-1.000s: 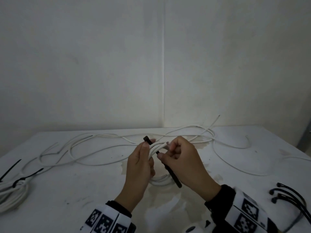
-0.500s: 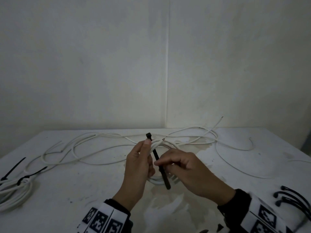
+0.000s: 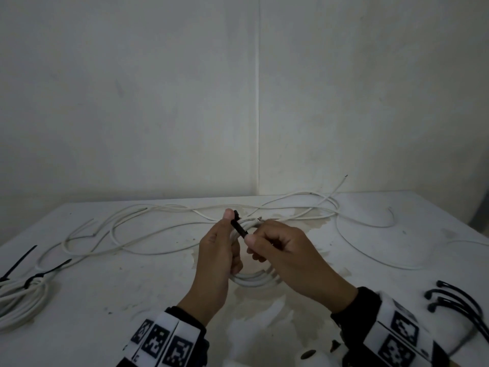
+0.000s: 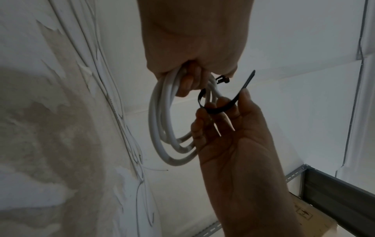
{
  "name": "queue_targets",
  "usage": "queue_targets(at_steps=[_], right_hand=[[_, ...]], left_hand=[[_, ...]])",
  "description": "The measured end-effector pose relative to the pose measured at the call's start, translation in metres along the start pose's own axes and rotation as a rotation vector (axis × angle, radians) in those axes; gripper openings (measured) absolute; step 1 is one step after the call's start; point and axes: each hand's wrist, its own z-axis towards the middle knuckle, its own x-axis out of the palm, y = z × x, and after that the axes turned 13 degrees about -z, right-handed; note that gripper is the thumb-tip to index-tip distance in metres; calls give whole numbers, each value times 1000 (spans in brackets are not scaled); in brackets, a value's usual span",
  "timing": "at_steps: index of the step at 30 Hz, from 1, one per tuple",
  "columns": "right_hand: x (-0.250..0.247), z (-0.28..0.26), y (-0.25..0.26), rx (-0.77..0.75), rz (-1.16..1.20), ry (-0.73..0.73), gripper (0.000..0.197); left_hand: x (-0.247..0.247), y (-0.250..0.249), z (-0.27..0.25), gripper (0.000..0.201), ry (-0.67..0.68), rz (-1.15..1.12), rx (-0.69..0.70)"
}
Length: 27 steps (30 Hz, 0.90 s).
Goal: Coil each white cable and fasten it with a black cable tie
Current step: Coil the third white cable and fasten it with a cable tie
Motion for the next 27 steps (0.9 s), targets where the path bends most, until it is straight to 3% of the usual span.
queue_targets(at_steps=[7, 20, 27], right_hand=[[5, 4, 0, 128, -15, -55, 30], [16, 10, 7, 151, -12, -57, 31], [22, 12, 10, 150, -32, -82, 34]], left_hand=[[-3, -1, 0, 41, -29, 72, 1], [-12, -6, -1, 44, -52, 44, 9], [-18, -4, 0, 35, -30, 89, 31]])
